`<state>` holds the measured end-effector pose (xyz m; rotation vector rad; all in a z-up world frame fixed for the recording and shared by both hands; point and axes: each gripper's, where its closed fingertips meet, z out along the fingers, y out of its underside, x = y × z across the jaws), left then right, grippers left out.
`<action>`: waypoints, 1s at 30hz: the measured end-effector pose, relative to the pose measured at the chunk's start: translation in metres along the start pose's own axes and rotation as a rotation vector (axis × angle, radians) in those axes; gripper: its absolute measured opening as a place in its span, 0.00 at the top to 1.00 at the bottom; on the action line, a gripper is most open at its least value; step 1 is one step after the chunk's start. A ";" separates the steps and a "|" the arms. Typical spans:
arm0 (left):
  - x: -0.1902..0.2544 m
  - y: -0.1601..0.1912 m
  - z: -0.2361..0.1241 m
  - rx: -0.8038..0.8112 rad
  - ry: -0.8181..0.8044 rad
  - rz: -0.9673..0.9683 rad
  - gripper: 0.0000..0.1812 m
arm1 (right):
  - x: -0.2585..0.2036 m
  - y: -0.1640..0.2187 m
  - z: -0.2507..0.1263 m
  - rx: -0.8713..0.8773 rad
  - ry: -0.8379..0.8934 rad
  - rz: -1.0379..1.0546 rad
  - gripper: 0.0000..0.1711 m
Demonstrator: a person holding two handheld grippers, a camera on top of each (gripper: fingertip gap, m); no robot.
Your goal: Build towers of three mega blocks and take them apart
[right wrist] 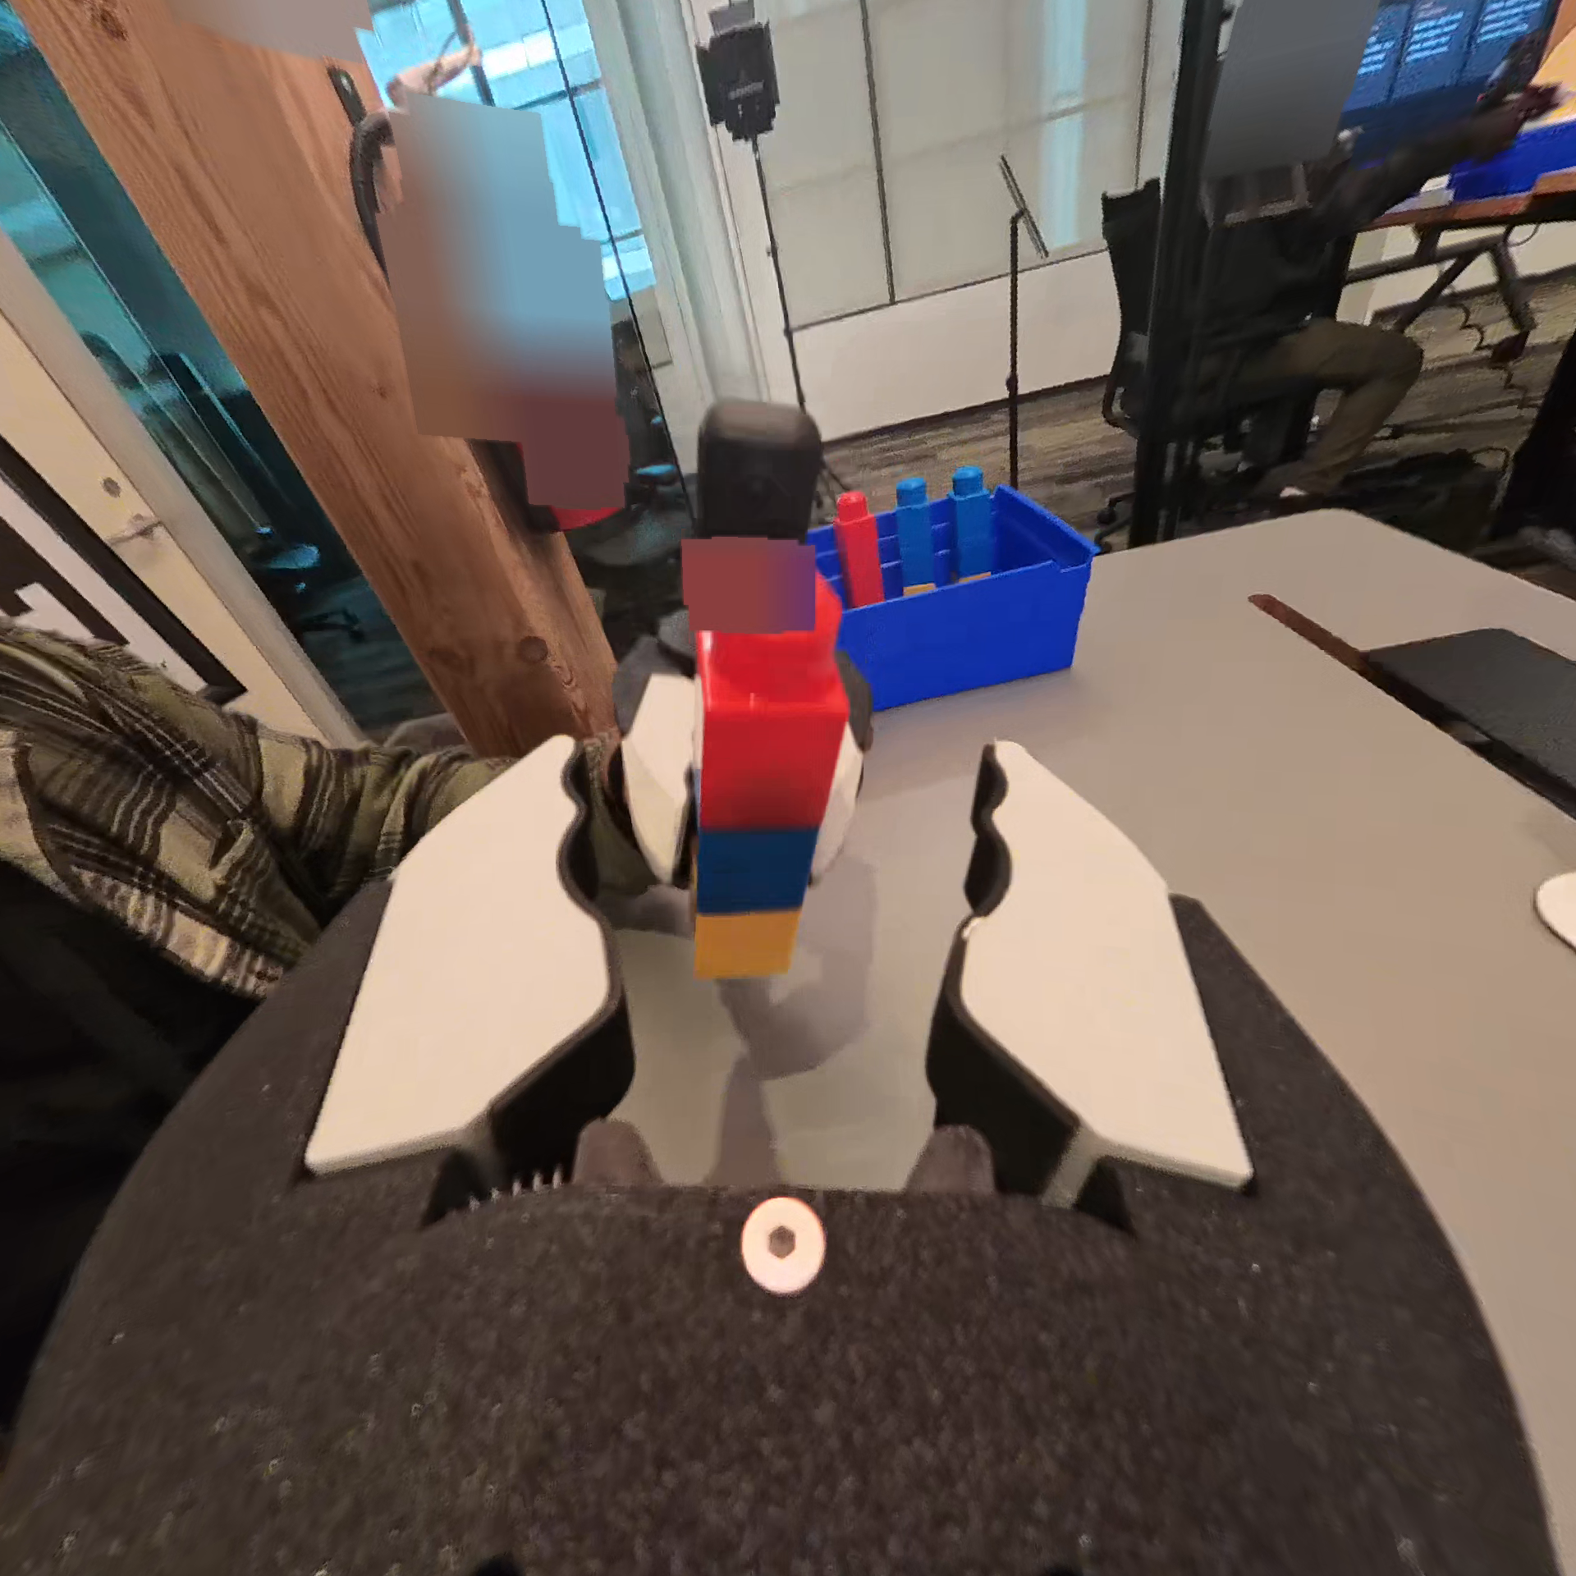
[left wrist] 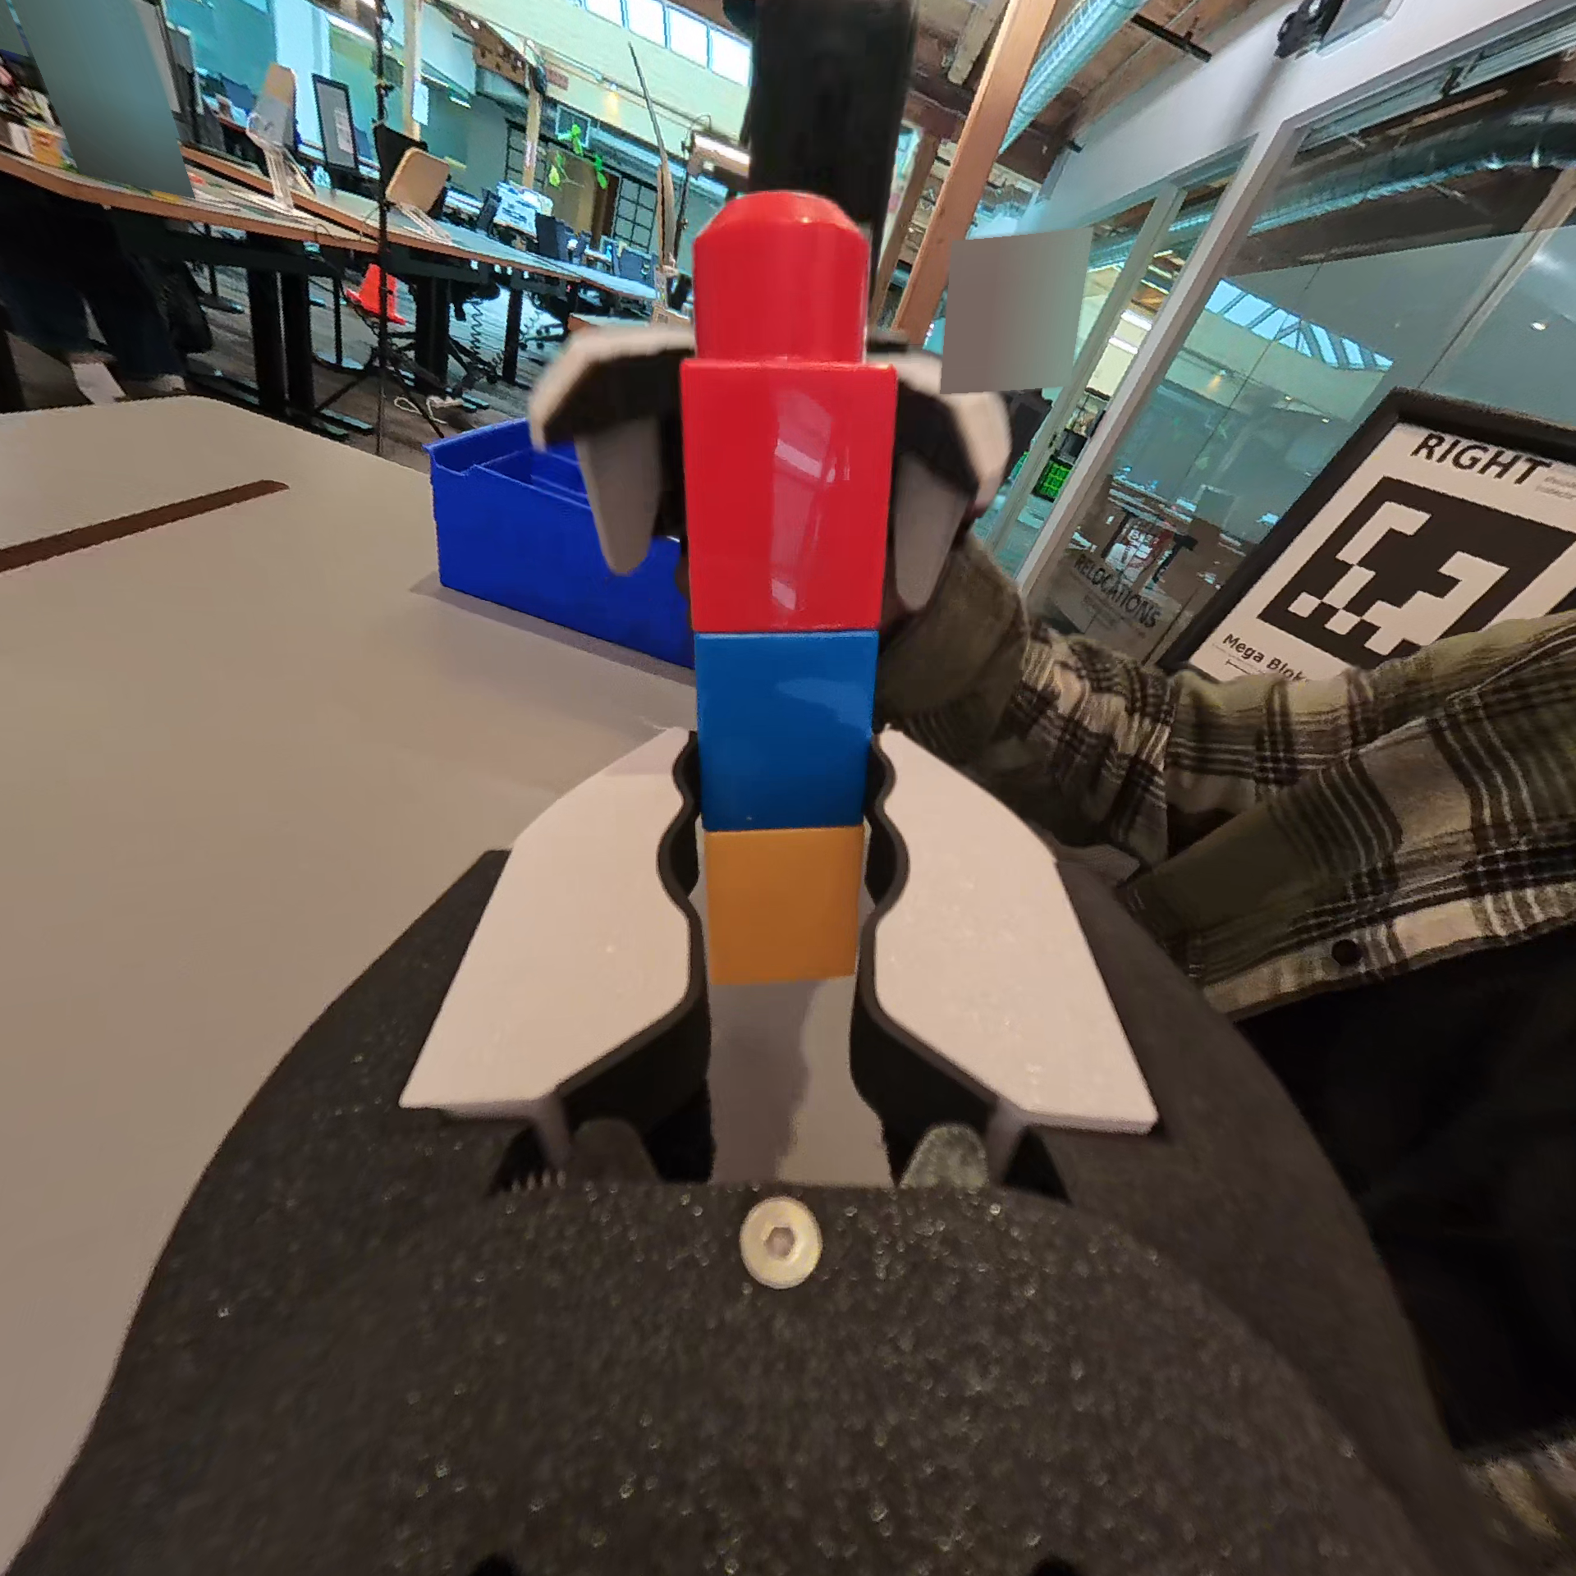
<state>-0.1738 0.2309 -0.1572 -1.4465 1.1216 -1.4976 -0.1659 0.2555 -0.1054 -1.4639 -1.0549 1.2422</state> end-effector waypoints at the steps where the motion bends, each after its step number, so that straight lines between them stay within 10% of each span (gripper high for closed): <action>1: 0.001 0.002 0.003 0.002 0.010 0.006 0.80 | 0.000 -0.004 0.003 -0.021 -0.008 -0.004 0.50; 4: 0.004 0.005 0.011 0.002 0.022 0.011 0.80 | -0.004 0.001 0.014 -0.122 -0.057 0.005 0.56; 6: 0.005 0.008 0.015 -0.008 0.024 0.011 0.80 | -0.012 0.003 0.017 -0.151 -0.125 0.007 0.79; 15: -0.013 0.035 0.022 -0.054 -0.061 -0.027 0.80 | 0.016 -0.061 -0.038 0.013 0.092 -0.031 0.79; 22: -0.016 0.013 0.010 -0.019 -0.059 0.085 0.80 | 0.081 -0.073 -0.218 -0.126 0.650 -0.081 0.79; 30: -0.029 -0.002 0.008 0.054 -0.011 0.104 0.80 | 0.138 0.062 -0.396 -0.288 1.045 0.230 0.79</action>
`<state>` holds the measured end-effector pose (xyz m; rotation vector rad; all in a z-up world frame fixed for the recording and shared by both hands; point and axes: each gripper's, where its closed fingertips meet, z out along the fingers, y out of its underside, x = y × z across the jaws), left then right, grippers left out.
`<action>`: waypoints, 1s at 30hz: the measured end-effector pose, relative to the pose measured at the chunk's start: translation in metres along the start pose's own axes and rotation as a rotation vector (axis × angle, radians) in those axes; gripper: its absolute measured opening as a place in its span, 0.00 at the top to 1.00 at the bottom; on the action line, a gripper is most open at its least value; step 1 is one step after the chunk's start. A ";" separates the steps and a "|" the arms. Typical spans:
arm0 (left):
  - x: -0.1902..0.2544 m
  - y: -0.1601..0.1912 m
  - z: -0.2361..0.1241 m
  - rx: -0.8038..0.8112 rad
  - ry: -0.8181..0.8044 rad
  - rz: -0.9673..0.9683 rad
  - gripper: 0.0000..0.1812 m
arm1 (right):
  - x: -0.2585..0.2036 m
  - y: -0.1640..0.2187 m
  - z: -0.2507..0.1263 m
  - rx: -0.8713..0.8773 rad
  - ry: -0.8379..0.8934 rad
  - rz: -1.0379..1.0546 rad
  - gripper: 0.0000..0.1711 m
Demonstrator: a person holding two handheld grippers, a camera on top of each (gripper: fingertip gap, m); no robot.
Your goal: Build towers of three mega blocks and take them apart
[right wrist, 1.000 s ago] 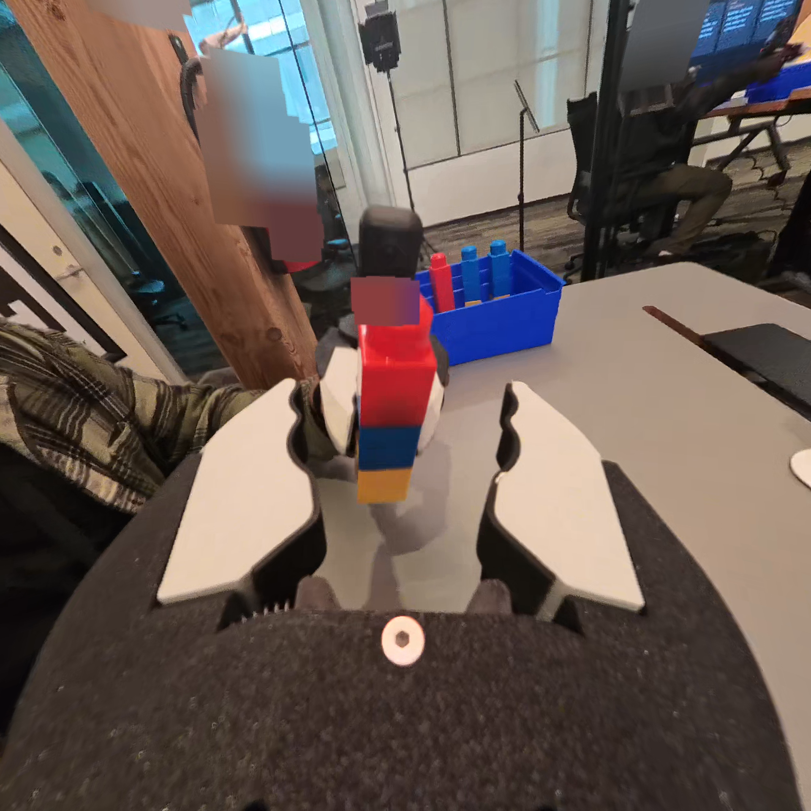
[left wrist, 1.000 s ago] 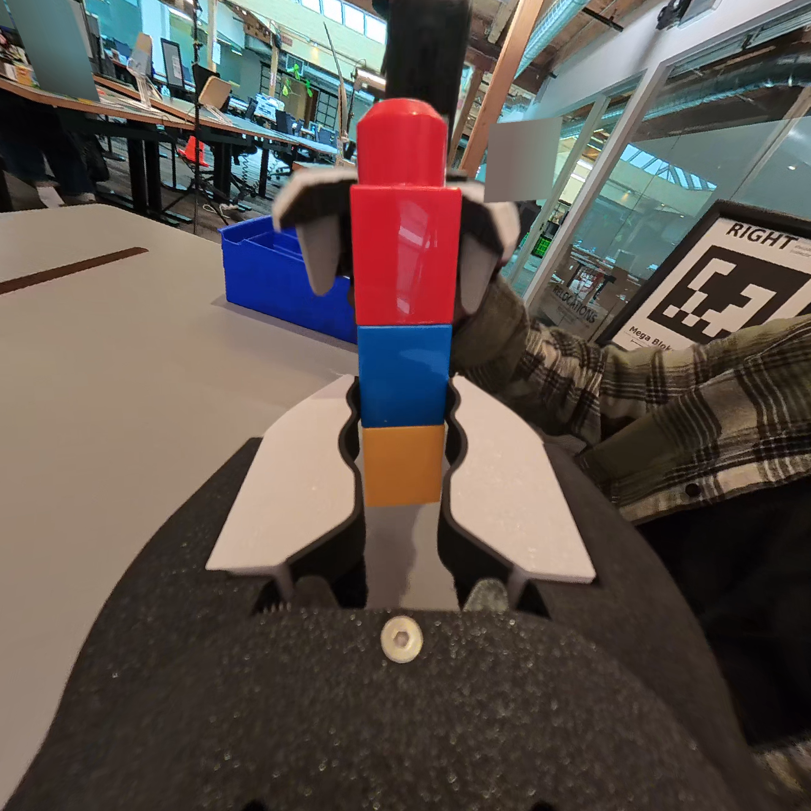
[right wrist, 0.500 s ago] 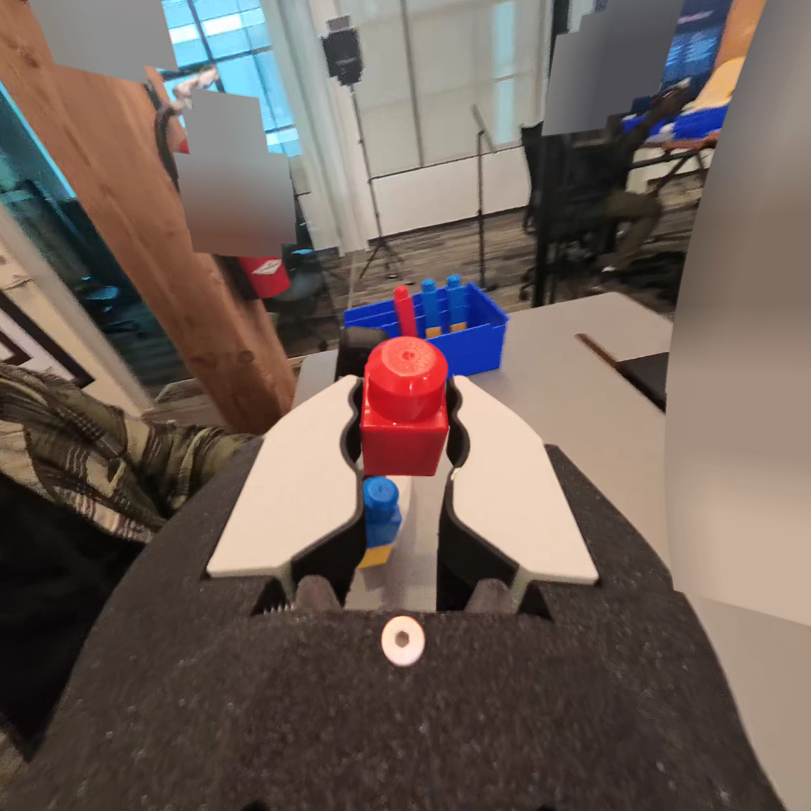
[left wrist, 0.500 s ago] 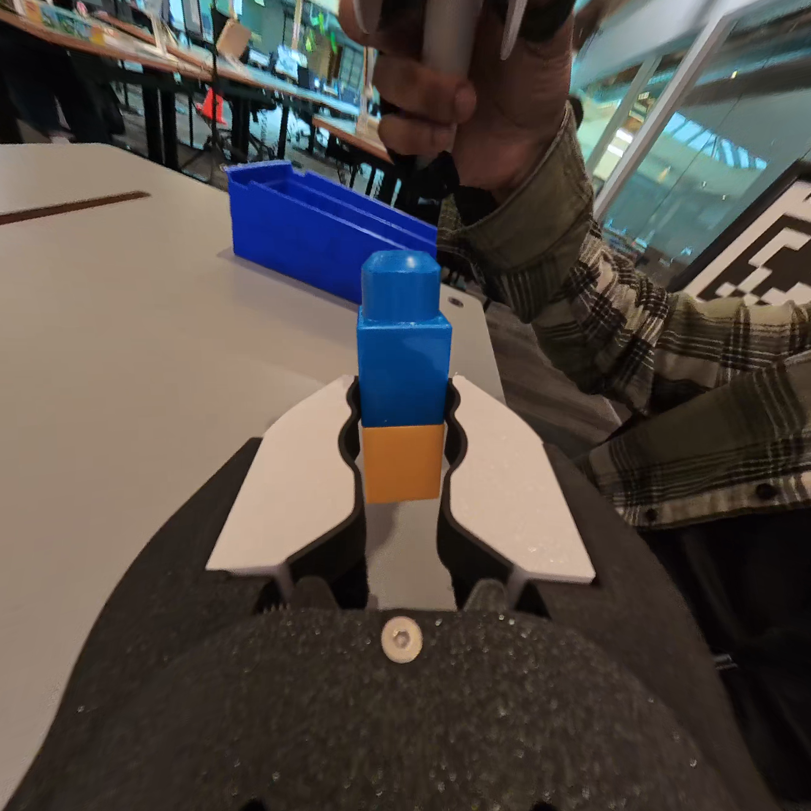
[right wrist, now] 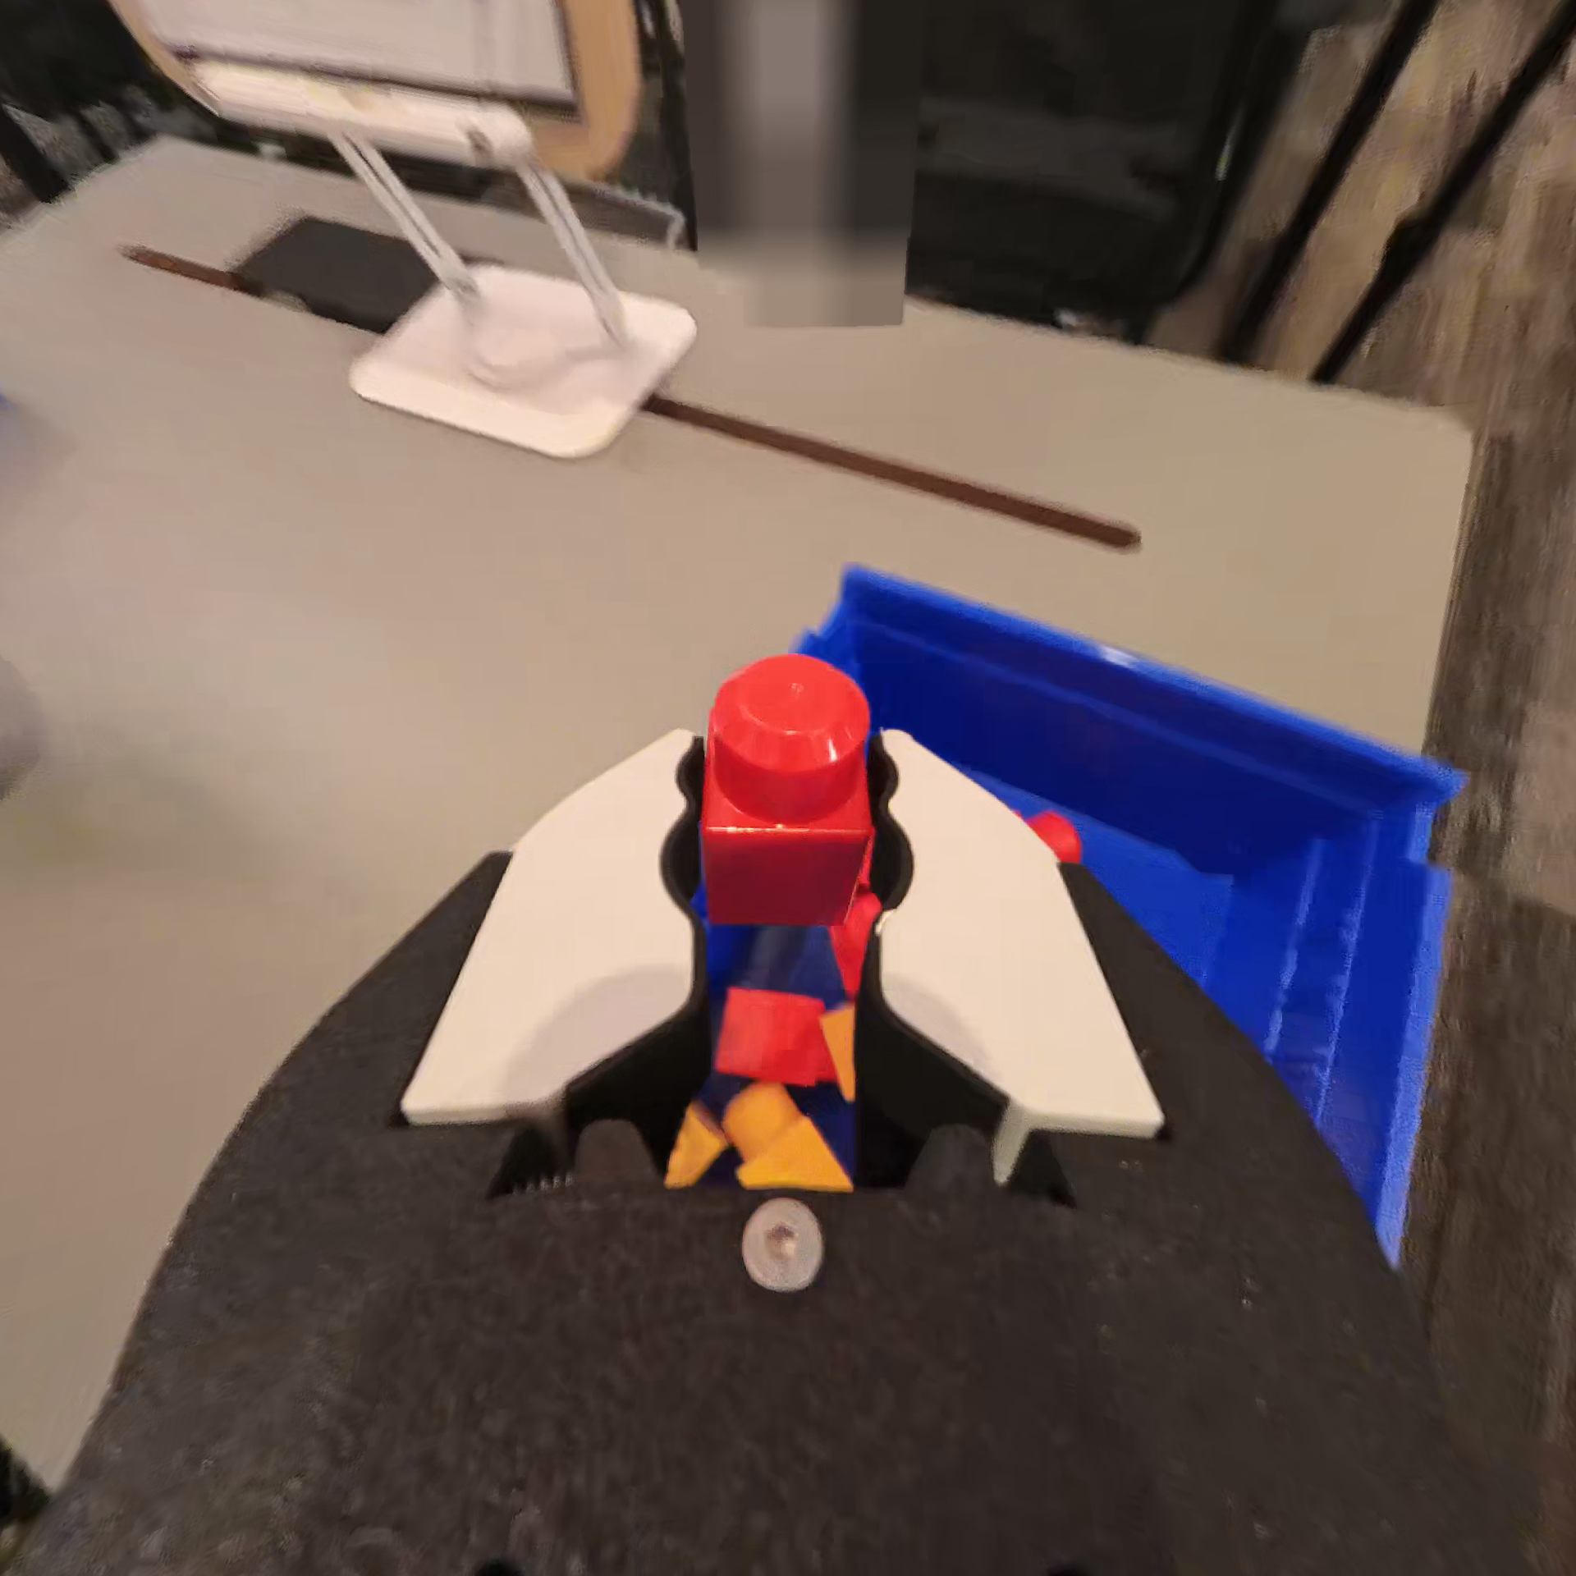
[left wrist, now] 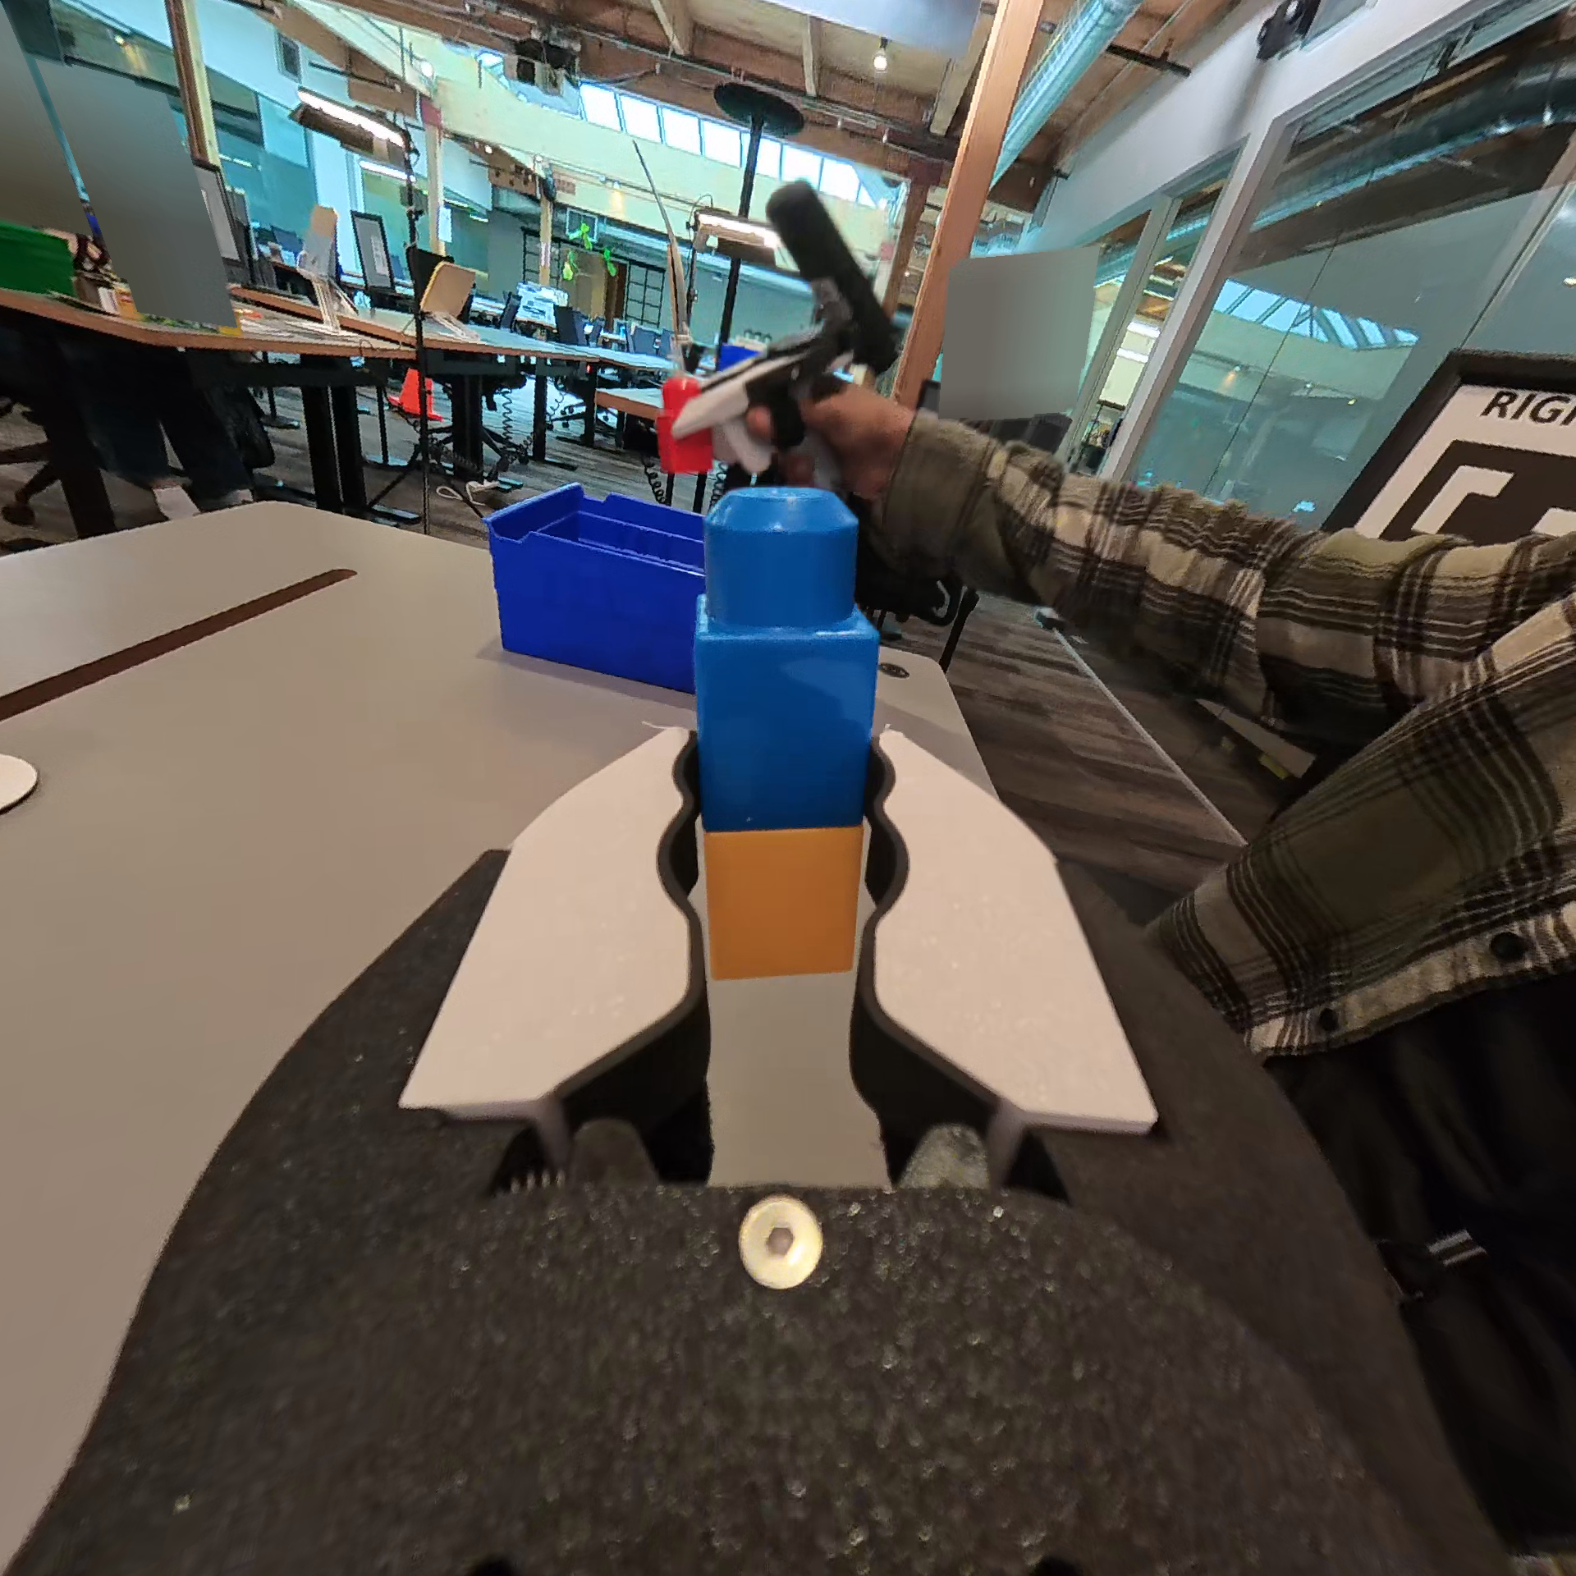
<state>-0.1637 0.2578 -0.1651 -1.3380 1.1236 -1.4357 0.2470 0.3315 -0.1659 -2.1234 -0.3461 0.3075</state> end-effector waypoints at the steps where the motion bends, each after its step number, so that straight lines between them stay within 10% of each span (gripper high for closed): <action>1: 0.000 0.002 0.000 -0.004 0.001 0.000 0.80 | 0.009 0.015 0.008 -0.025 0.010 0.019 0.79; 8: -0.006 0.016 -0.004 -0.028 -0.026 -0.017 0.80 | 0.040 0.072 0.042 -0.106 0.026 0.141 0.66; 12: -0.009 0.016 -0.006 -0.025 -0.031 -0.026 0.80 | 0.028 0.019 0.012 0.045 0.063 0.063 0.59; 17: -0.005 0.016 -0.001 -0.031 -0.019 -0.011 0.80 | -0.139 -0.069 0.003 0.210 -0.337 -0.172 0.64; 22: 0.002 0.018 0.003 -0.031 0.010 0.000 0.80 | -0.335 -0.067 0.036 0.187 -0.823 -0.378 0.62; 30: 0.004 0.016 0.001 -0.004 0.022 -0.010 0.80 | -0.432 -0.040 0.077 0.058 -1.088 -0.389 0.73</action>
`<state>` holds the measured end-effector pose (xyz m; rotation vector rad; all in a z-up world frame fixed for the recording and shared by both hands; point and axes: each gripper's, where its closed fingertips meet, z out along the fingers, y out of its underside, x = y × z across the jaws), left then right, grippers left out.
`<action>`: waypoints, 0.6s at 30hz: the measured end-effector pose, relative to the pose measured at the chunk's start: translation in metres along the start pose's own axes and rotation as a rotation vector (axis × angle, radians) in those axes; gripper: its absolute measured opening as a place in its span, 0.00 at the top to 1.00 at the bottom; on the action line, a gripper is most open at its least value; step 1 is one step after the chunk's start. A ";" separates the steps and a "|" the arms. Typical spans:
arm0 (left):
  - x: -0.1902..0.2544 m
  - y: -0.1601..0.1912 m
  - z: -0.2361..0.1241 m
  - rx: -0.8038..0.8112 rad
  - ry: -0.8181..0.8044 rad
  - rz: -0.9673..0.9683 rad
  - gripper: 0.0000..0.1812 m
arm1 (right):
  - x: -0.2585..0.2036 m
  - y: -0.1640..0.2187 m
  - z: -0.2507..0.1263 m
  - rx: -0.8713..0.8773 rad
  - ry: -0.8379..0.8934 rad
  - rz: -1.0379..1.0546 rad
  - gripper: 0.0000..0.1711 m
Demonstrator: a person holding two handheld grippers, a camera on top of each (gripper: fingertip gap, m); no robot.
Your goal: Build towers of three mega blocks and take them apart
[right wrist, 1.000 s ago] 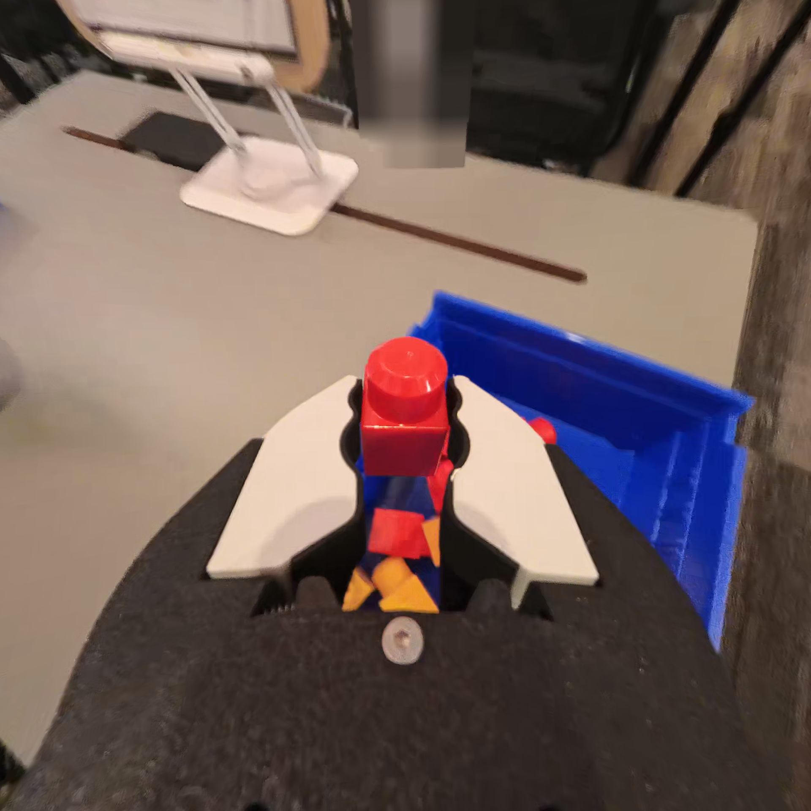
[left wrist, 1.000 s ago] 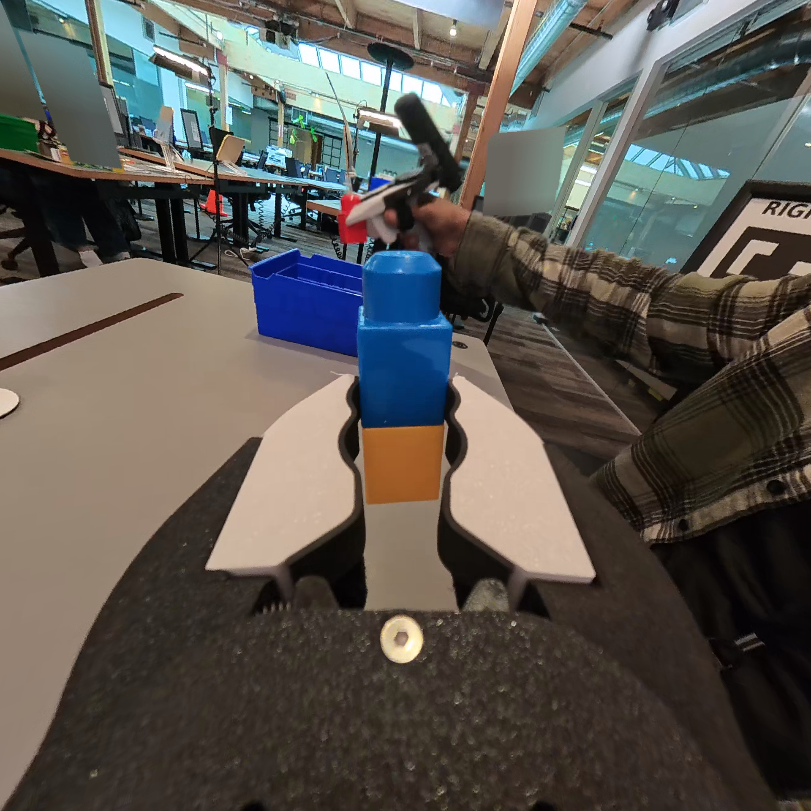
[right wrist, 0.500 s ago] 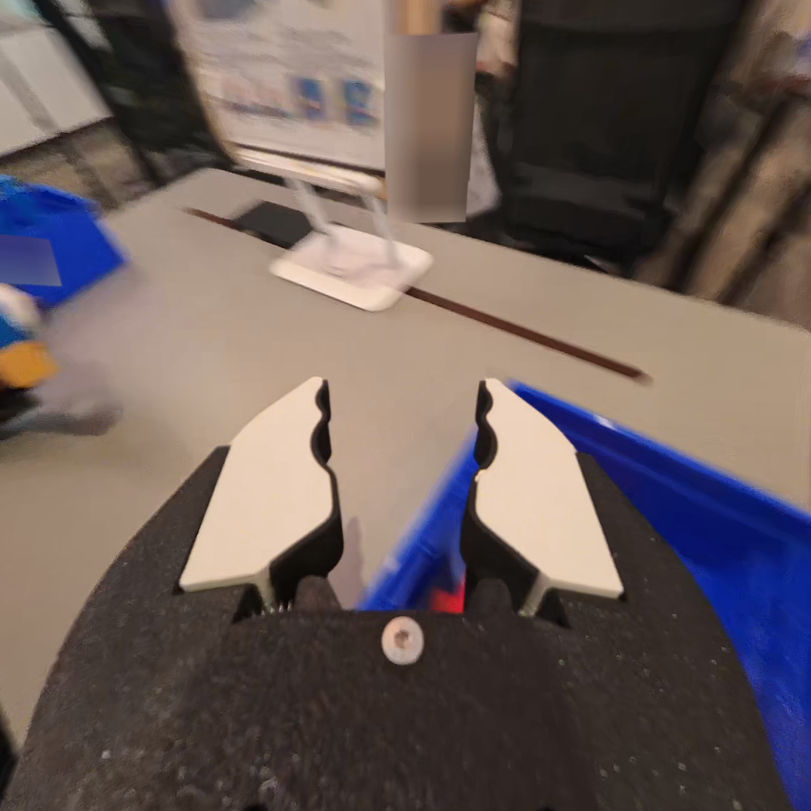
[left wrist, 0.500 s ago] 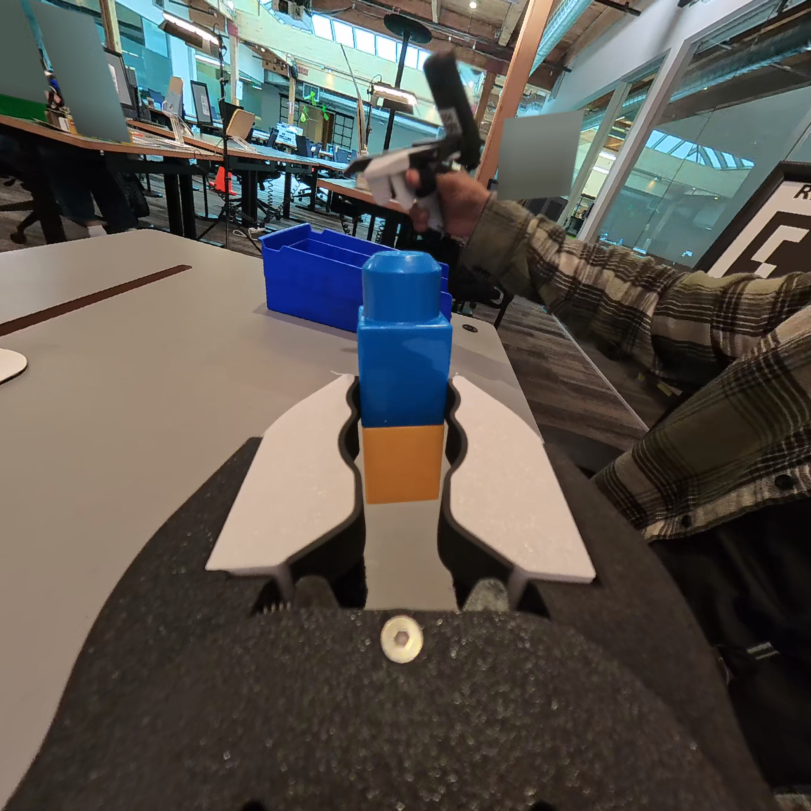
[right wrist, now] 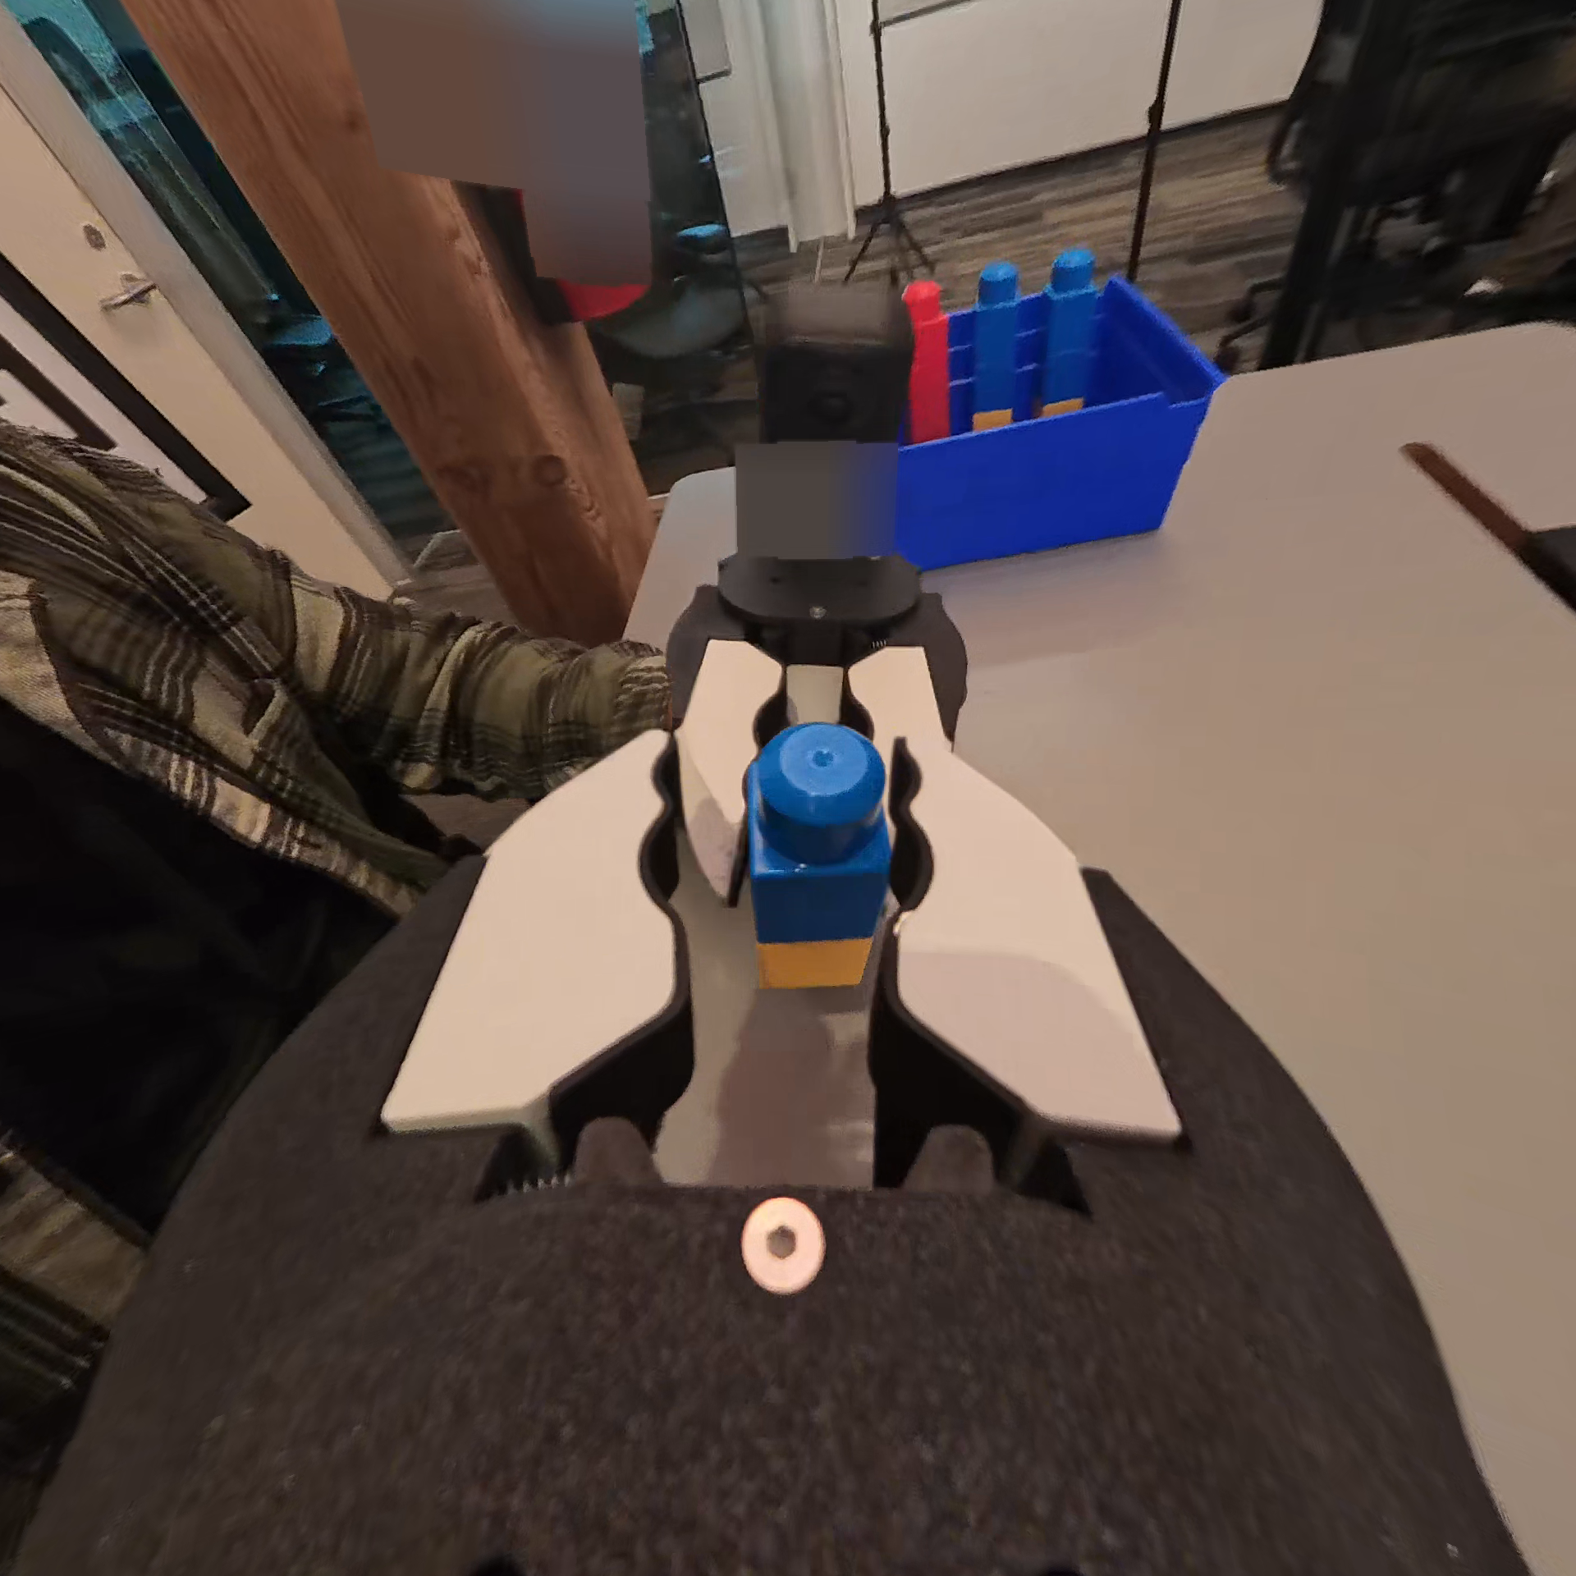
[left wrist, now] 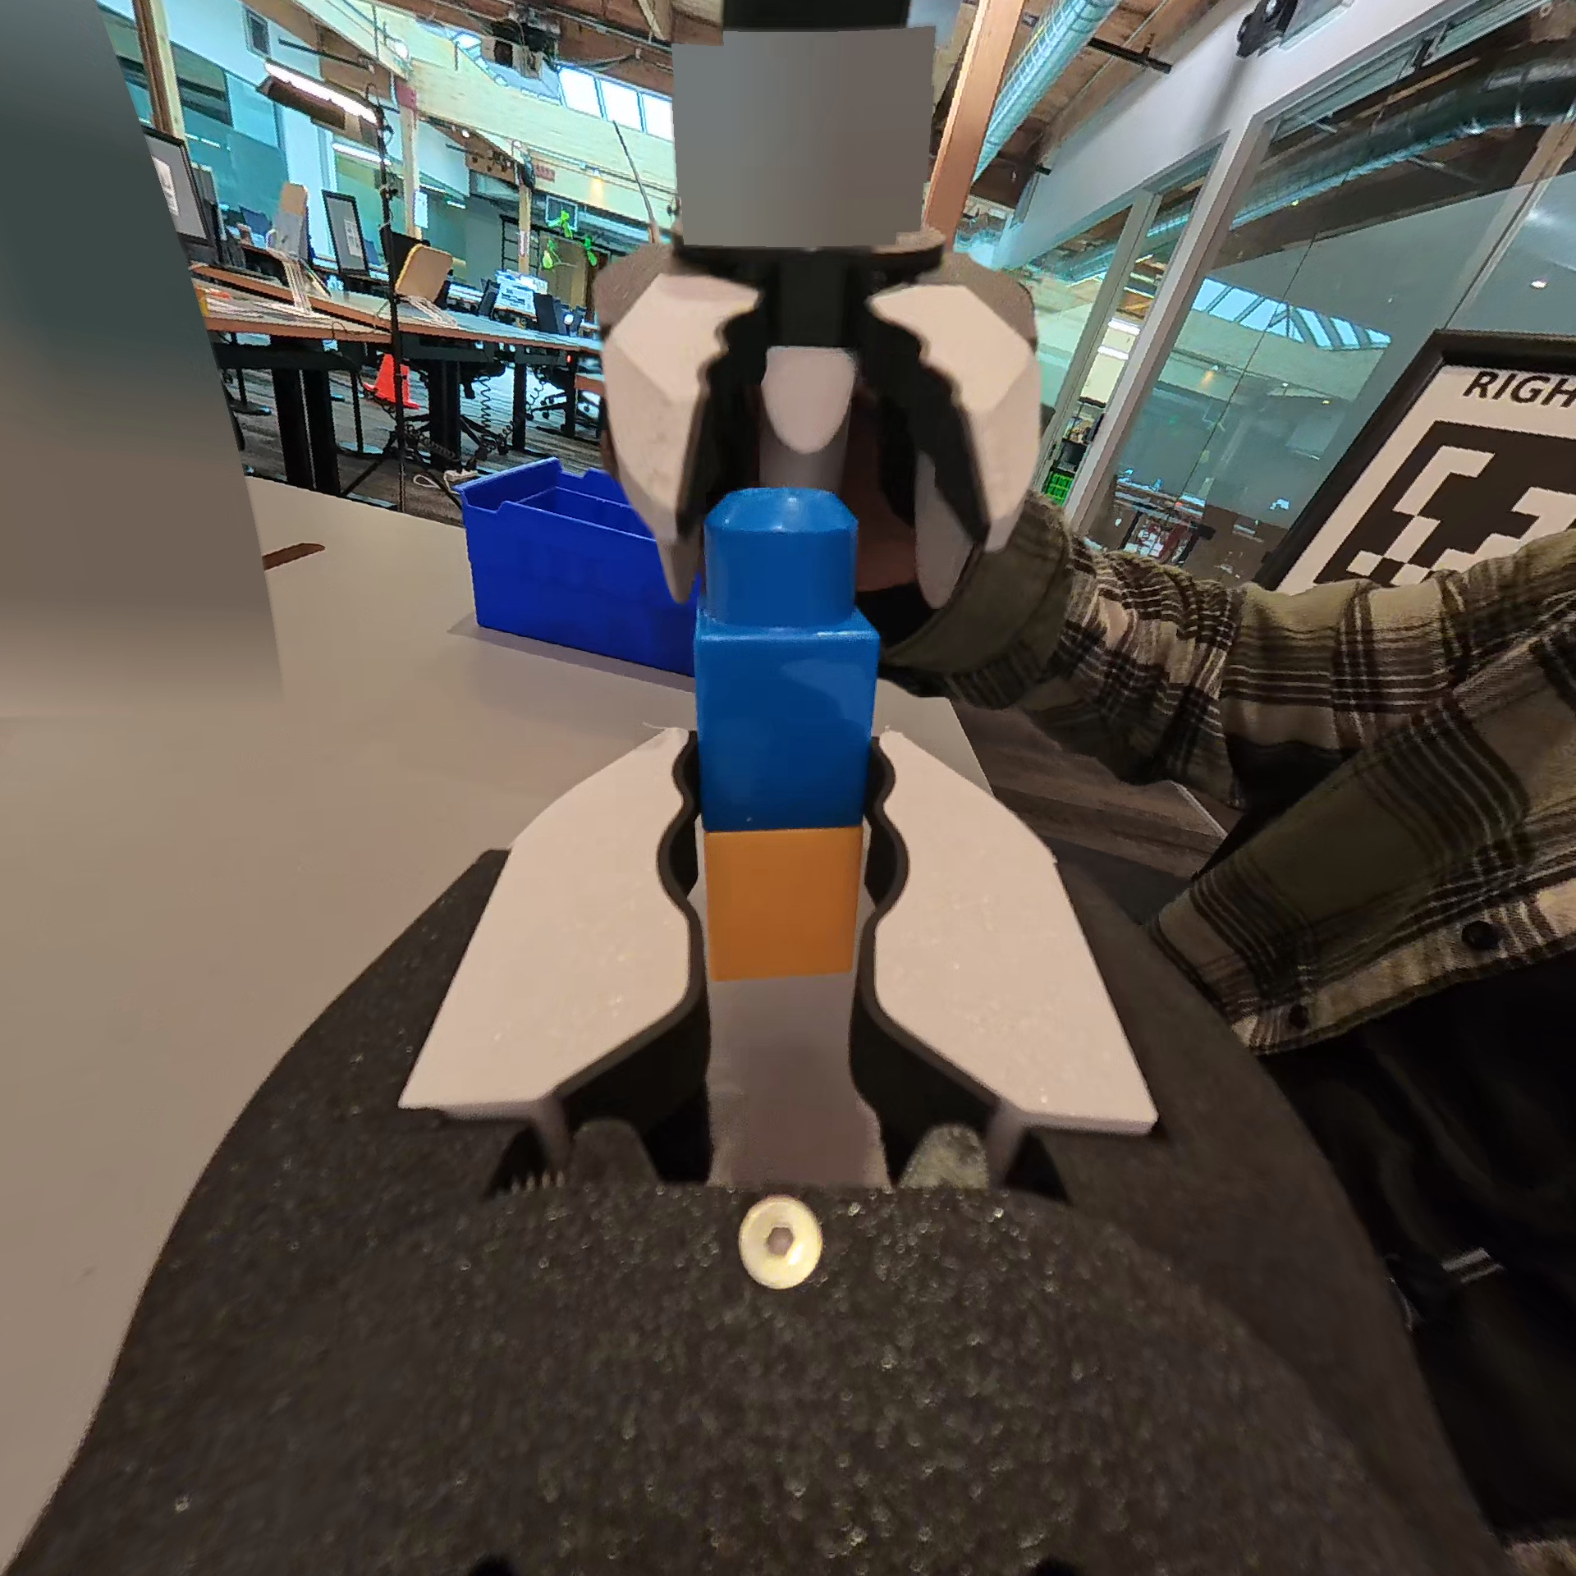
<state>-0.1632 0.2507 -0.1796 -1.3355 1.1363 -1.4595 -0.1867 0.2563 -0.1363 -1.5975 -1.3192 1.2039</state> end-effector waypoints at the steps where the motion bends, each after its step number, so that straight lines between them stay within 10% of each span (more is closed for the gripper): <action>1: 0.001 -0.001 0.000 0.003 0.005 0.001 0.80 | 0.002 0.003 0.004 -0.020 -0.002 0.011 0.77; 18: -0.002 -0.003 0.002 0.023 -0.007 0.016 0.69 | 0.004 -0.020 -0.001 0.040 0.026 -0.003 0.83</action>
